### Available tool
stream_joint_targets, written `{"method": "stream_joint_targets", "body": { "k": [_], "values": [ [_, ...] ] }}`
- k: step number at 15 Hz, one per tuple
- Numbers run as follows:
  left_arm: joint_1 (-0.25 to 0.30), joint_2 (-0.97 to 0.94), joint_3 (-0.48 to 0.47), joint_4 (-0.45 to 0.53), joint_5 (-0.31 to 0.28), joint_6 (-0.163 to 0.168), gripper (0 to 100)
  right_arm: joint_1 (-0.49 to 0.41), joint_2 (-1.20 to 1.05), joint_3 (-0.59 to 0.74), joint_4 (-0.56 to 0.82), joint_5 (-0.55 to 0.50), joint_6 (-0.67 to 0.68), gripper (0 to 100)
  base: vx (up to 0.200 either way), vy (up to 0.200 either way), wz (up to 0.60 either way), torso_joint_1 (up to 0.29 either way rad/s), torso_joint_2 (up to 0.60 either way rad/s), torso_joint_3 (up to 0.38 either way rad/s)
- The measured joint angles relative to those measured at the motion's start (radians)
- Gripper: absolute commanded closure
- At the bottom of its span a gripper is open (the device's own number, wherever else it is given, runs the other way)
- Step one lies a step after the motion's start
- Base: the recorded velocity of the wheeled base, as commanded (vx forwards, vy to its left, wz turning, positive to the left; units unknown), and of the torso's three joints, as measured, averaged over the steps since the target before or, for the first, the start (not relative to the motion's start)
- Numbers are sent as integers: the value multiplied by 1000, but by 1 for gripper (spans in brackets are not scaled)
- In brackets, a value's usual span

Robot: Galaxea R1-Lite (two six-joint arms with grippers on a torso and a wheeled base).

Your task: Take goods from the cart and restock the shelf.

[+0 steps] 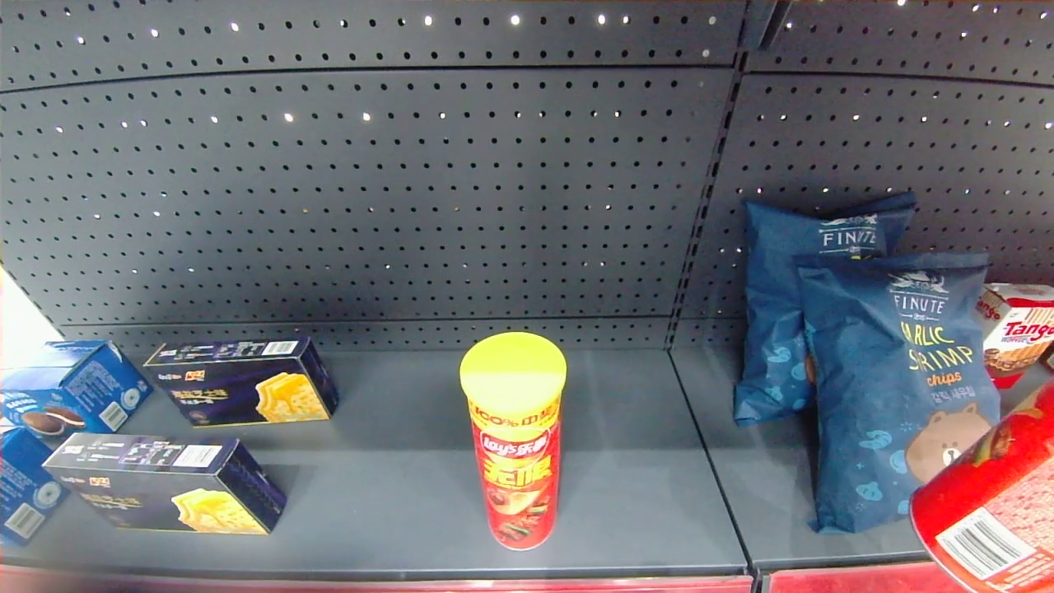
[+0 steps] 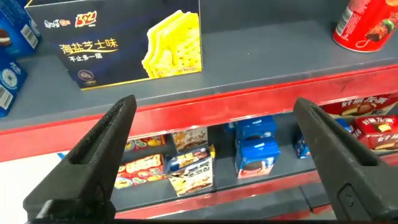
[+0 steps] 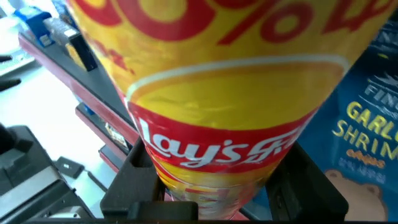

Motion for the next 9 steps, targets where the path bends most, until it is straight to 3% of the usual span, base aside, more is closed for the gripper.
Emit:
{"method": "stream_joint_targets", "body": {
  "k": [2, 9],
  "values": [
    [0, 0, 0, 0, 0, 0, 0, 34, 50, -1, -11, -1, -4, 100, 0, 0, 0, 0, 0, 0],
    [0, 1, 0, 0, 1, -1, 0, 63, 280, 0, -259, -4, 34, 100, 0, 0, 0, 0, 0, 0]
  ]
}}
